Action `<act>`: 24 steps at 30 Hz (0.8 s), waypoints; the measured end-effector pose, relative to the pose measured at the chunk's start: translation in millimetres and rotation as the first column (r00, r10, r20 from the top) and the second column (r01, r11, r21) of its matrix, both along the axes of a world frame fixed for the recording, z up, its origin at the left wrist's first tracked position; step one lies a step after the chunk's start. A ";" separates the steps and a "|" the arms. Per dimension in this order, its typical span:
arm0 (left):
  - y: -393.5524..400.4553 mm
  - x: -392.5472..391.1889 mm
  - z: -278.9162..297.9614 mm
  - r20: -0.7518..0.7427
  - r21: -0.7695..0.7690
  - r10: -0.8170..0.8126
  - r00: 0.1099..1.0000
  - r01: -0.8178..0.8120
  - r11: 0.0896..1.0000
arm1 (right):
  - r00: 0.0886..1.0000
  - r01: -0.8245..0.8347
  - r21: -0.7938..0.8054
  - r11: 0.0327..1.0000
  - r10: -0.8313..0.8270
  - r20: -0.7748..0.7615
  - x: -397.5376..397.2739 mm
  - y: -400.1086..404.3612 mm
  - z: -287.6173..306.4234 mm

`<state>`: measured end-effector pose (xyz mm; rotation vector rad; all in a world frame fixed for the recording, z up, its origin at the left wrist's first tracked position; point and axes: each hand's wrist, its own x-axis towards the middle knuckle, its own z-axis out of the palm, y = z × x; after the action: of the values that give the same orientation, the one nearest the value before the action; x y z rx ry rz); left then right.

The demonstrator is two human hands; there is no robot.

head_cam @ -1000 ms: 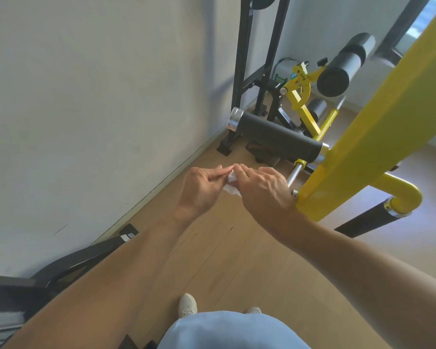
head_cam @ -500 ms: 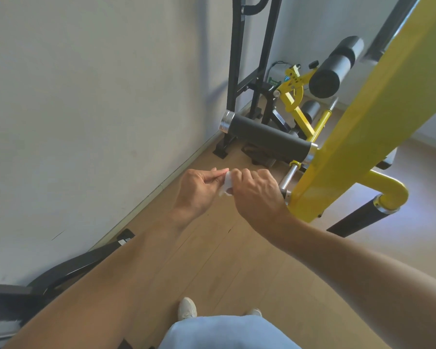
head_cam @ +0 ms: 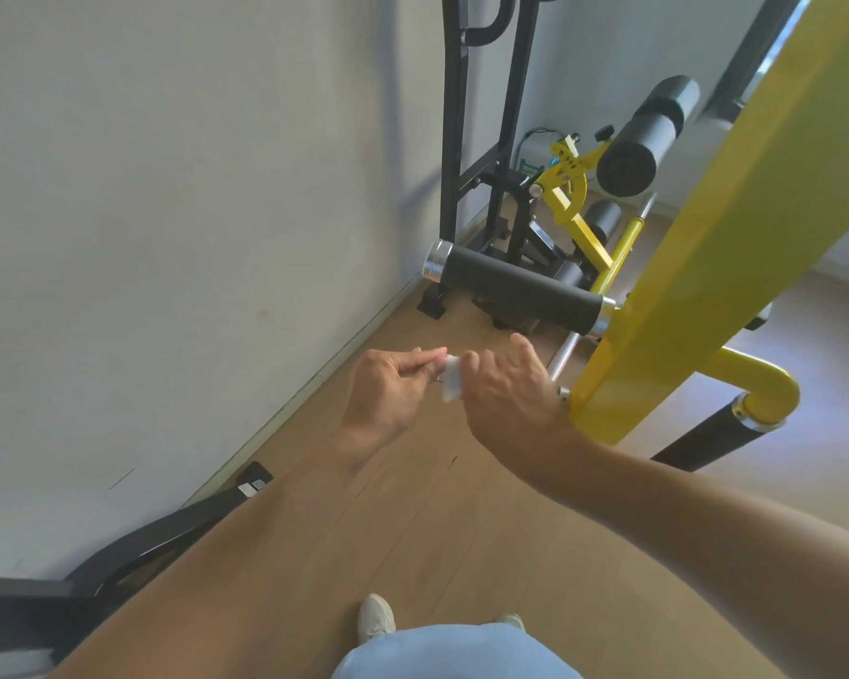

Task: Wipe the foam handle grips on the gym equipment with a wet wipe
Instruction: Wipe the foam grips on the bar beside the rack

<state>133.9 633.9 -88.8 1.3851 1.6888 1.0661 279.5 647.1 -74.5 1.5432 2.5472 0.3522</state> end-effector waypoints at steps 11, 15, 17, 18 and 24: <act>-0.6 0.8 0.7 0.008 -0.014 0.014 1.000 -0.013 1.000 | 0.992 -0.049 -0.002 0.999 0.049 -0.115 -10.2 10.1 -6.6; 0.3 -0.8 1.0 0.030 -0.028 0.037 0.999 -0.036 0.999 | 0.970 0.058 0.034 0.998 -0.064 0.234 22.4 -5.6 6.4; 1.1 1.8 1.7 0.032 -0.037 0.038 0.999 -0.037 0.999 | 0.879 0.053 0.061 0.997 -0.075 0.471 39.4 -13.6 14.0; 2.0 3.7 2.1 0.029 -0.037 0.032 0.999 -0.031 0.999 | 0.872 0.037 0.052 0.998 -0.058 0.486 41.6 -12.6 13.2; 8.0 7.7 3.3 -0.012 -0.002 0.005 1.000 -0.005 1.000 | 0.976 -0.068 0.063 0.996 0.079 -0.202 -1.4 17.2 -8.9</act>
<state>141.6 641.9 -85.5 1.3889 1.7022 1.0611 278.1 664.3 -83.3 1.5835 2.7790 0.2896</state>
